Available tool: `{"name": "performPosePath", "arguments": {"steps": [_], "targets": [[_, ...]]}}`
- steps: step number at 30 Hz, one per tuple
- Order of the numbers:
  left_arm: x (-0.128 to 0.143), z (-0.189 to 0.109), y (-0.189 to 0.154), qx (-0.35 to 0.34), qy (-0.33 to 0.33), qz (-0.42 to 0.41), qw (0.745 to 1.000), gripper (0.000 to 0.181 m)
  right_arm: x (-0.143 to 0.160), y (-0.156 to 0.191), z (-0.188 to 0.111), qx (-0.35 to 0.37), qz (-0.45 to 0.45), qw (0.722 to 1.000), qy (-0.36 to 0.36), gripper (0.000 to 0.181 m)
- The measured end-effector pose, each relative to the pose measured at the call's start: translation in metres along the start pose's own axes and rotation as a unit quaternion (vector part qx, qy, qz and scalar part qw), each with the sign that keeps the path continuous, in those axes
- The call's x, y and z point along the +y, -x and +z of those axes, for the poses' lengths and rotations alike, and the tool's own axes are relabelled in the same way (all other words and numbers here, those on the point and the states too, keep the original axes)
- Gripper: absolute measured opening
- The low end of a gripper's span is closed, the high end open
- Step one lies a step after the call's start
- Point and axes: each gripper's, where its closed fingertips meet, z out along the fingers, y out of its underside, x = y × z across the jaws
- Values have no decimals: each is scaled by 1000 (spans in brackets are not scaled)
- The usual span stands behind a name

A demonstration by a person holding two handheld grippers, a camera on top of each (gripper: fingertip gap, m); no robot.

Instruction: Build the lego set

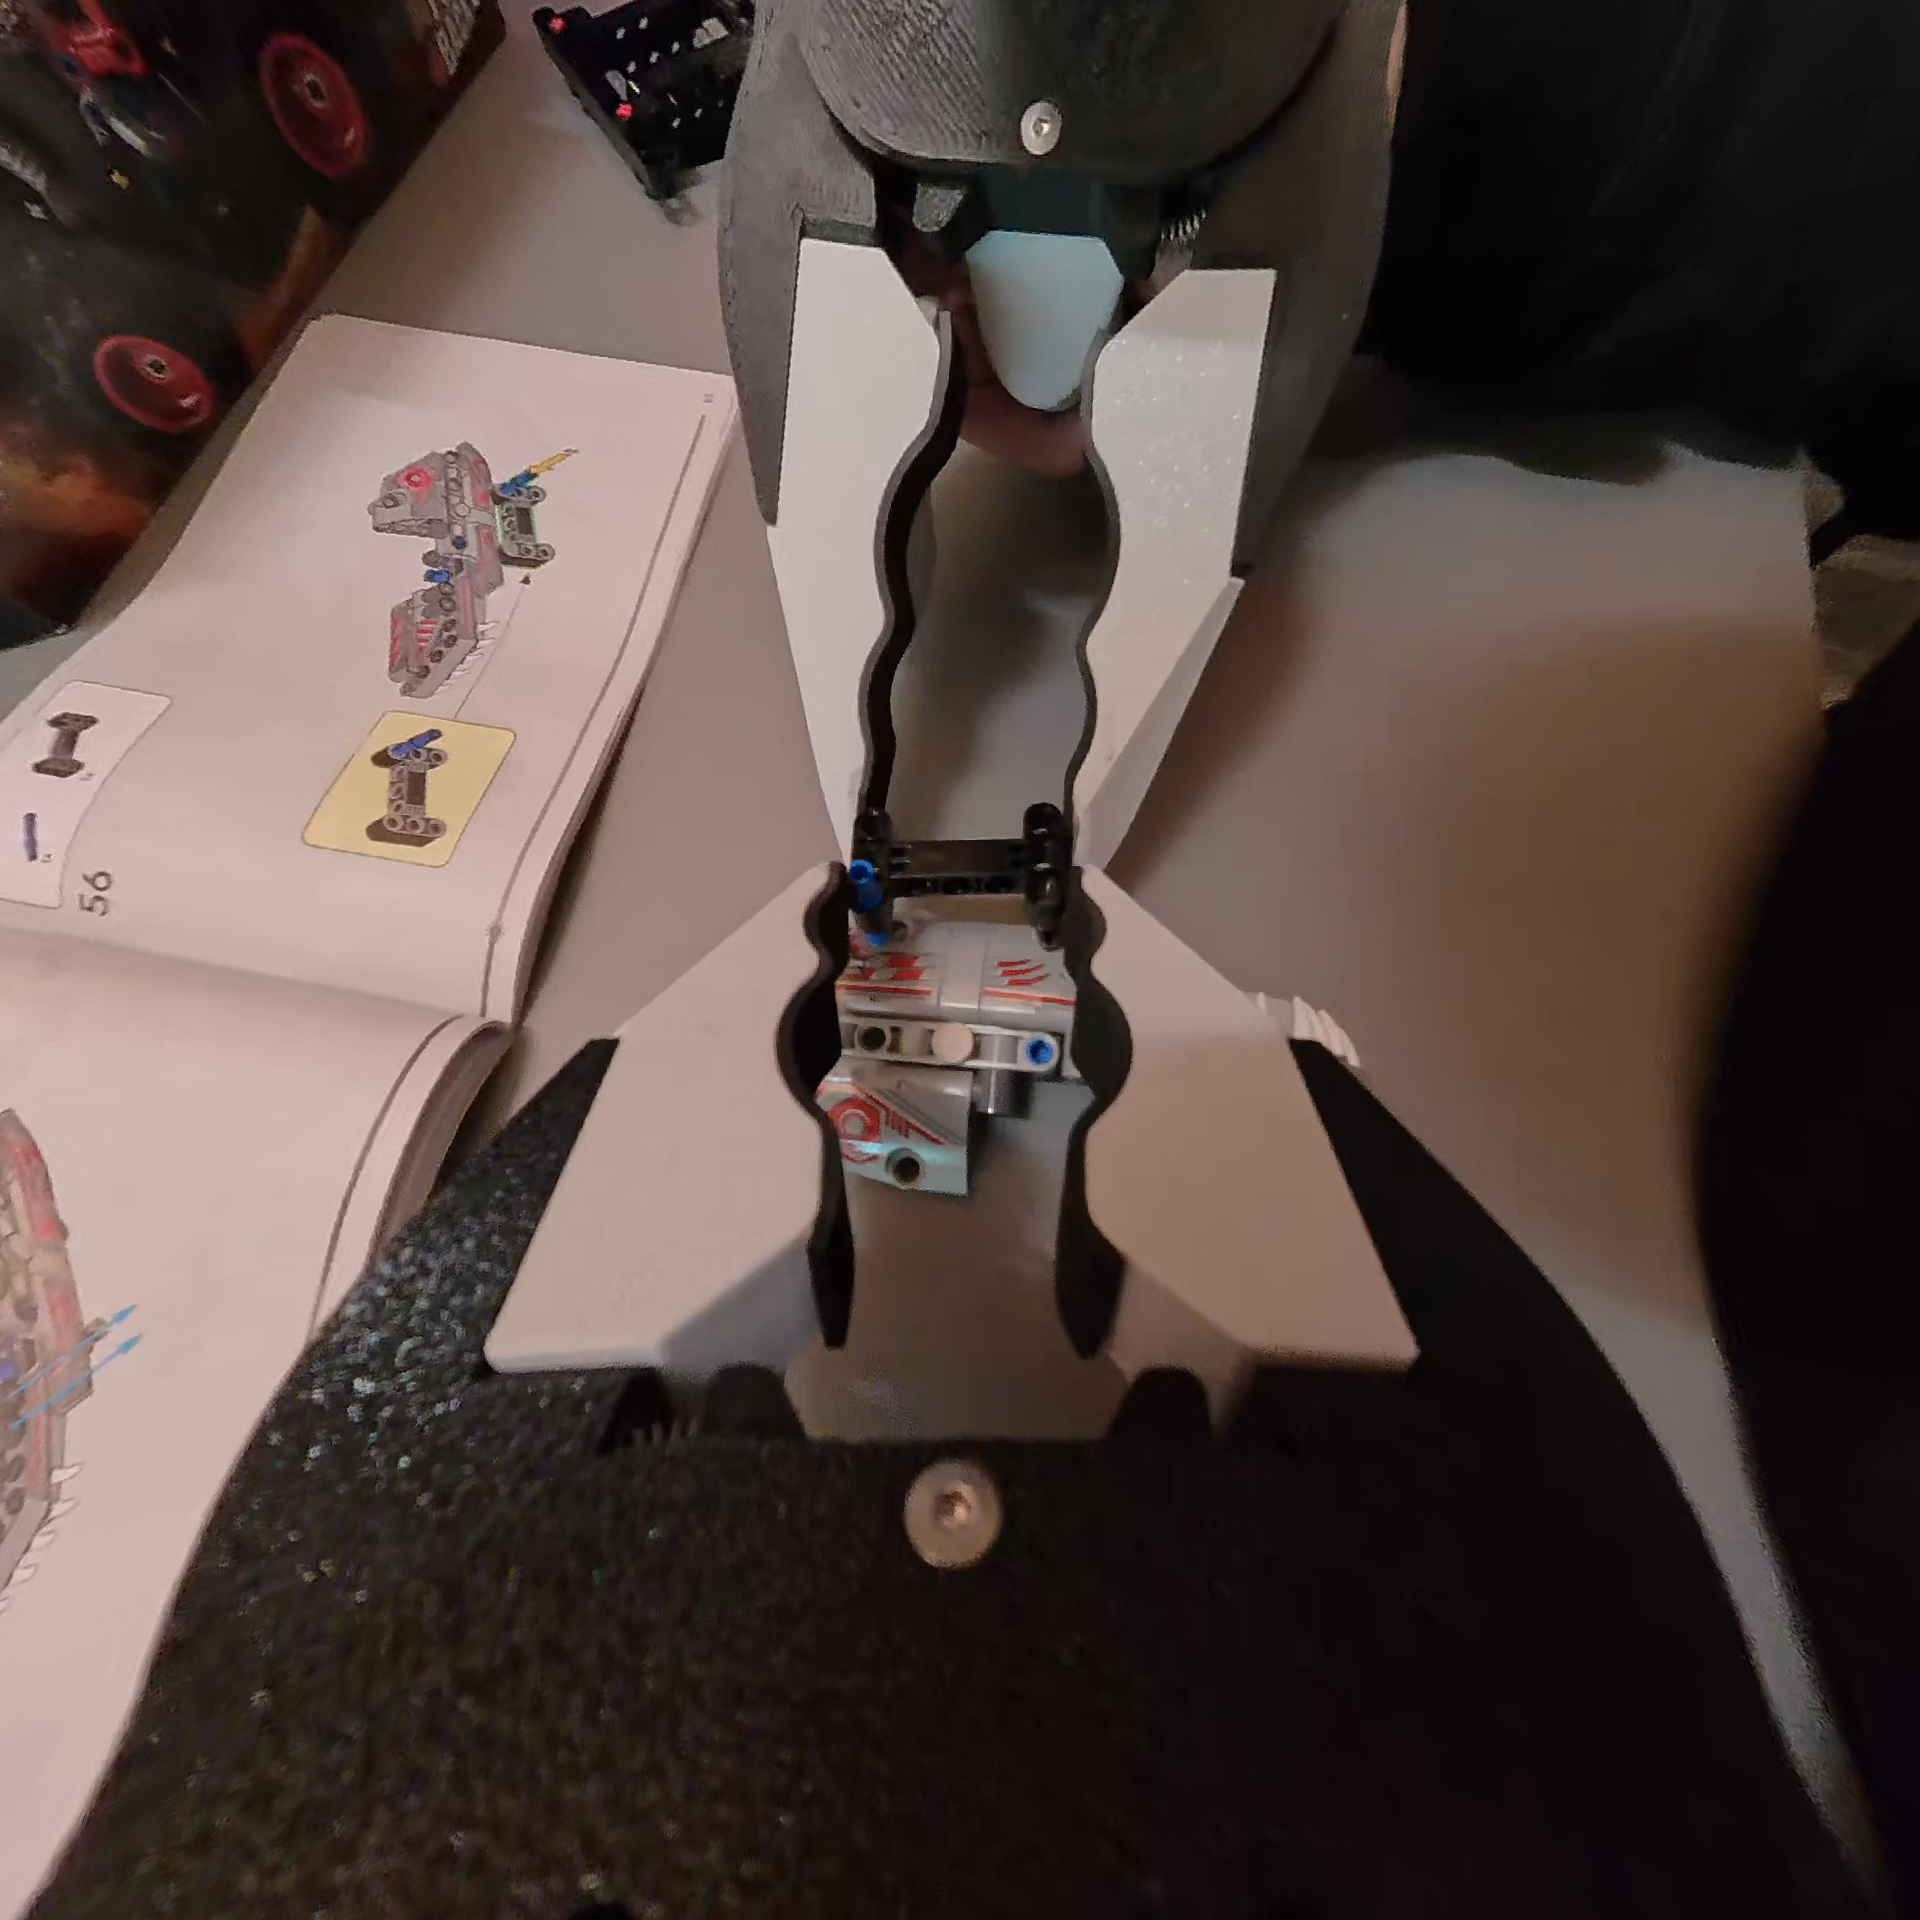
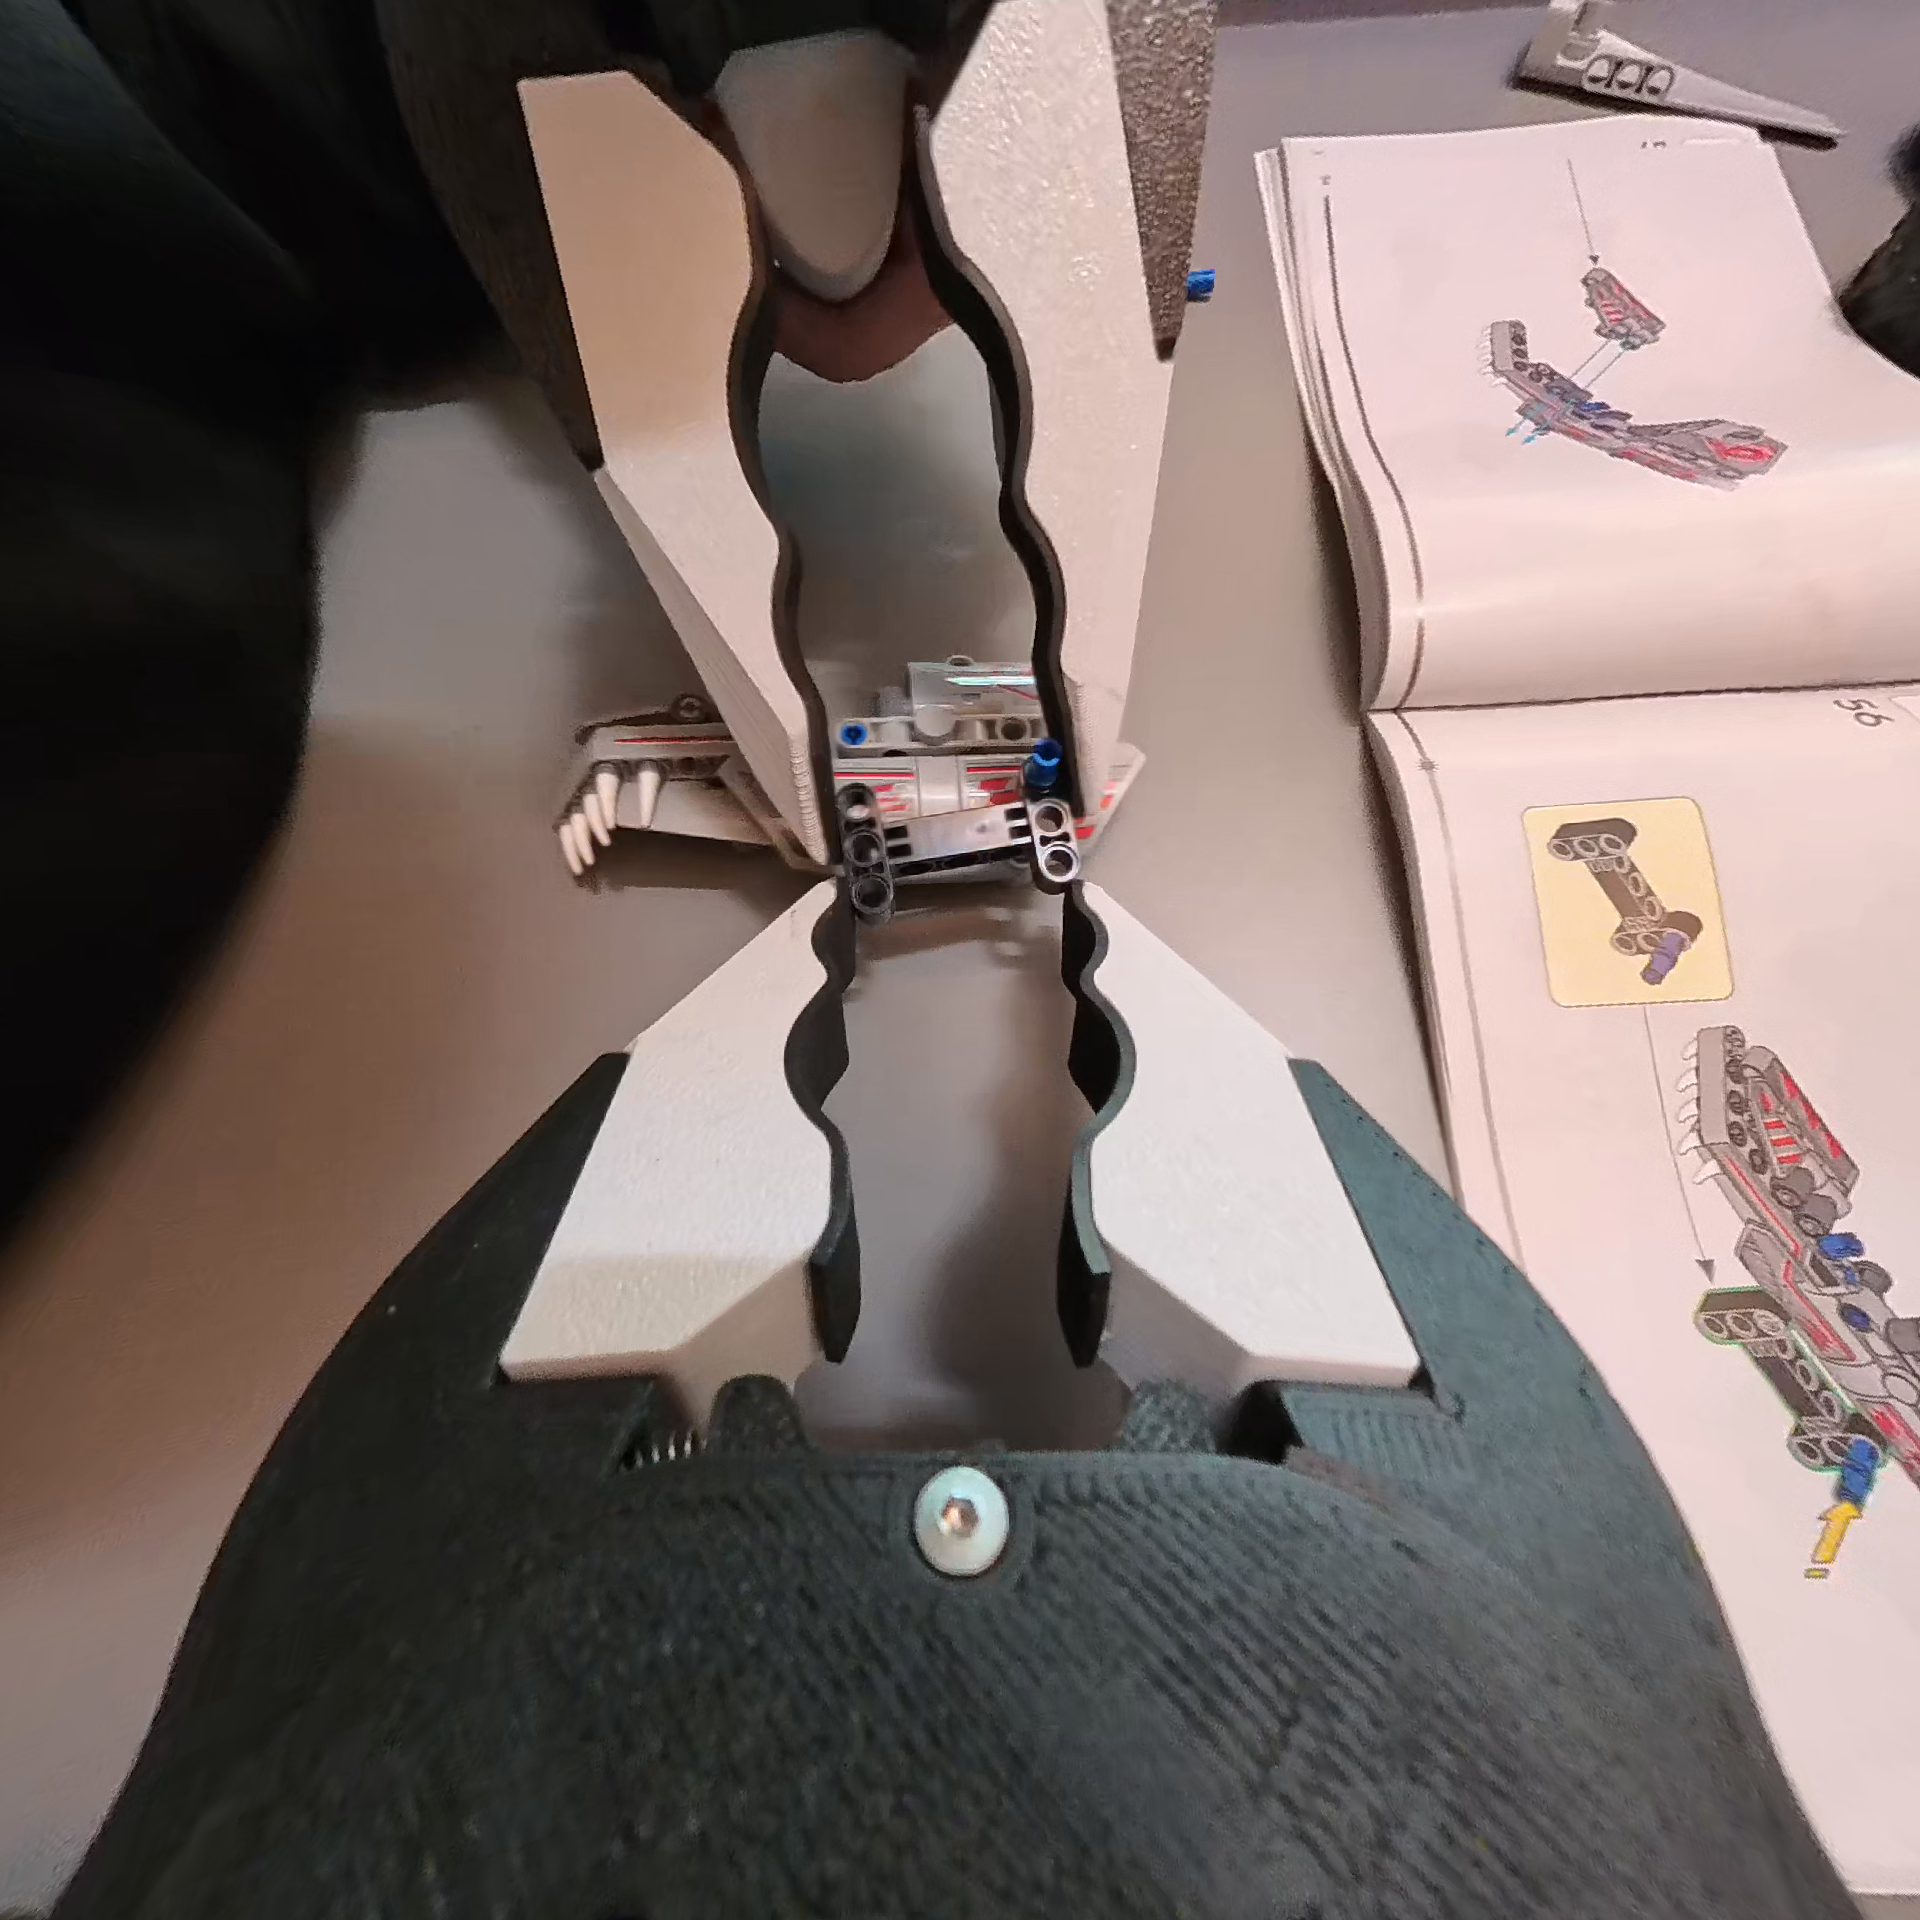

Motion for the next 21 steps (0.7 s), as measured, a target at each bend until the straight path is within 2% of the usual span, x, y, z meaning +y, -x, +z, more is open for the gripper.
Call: {"name": "performPosePath", "arguments": {"steps": [6, 8, 13, 17, 21], "targets": [[1, 3, -3, 54, -44, -42, 997, 38, -2, 2, -7, -12, -3, 1000, -13, 39], [4, 4, -3, 66, -40, -50, 996, 38, 1, 1, -5, -15, -7, 1000, -10, 39], [4, 5, -5, 71, -34, -43, 996, 39, 1, 2, -5, -34, -20, 999, 0, 58], [6, 3, -1, 59, -21, -33, 997, 39, -11, 1, -8, -54, -19, 998, -16, 49], [7, -1, 0, 54, -13, -28, 998, 39, -14, -4, -3, -64, -16, 998, -5, 49]]}}
